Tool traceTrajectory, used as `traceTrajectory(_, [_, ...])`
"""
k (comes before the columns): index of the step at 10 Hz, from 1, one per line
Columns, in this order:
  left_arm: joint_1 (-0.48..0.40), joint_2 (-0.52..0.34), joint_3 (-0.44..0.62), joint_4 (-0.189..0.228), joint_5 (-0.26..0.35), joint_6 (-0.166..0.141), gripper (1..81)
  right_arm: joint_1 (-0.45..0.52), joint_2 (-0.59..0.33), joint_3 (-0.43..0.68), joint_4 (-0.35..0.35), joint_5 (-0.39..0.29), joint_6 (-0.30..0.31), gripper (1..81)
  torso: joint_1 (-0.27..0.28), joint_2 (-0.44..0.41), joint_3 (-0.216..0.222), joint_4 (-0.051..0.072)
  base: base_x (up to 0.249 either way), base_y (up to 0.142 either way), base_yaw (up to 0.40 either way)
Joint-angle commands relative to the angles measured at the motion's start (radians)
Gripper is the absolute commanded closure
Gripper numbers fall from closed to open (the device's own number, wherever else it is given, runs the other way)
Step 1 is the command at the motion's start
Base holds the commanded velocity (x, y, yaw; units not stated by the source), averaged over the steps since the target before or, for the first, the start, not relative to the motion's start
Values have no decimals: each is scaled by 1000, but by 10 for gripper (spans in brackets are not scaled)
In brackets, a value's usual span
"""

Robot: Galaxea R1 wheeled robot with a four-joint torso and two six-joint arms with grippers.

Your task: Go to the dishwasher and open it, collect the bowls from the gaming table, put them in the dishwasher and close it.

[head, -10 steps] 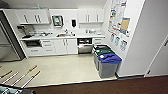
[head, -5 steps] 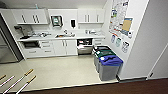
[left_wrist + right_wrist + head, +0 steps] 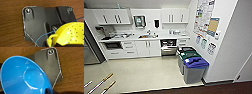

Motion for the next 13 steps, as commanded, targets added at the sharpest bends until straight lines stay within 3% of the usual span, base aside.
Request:
traceTrajectory(1, [-36, -13, 2, -1, 46, -2, 811, 36, -11, -1, -7, -43, -1, 811, 0, 0, 0, 0, 173, 0, 0])
traceTrajectory(13, [-36, -13, 7, -5, 44, -1, 811, 33, -11, -1, -5, -43, -1, 811, 0, 0, 0, 0, 173, 0, 0])
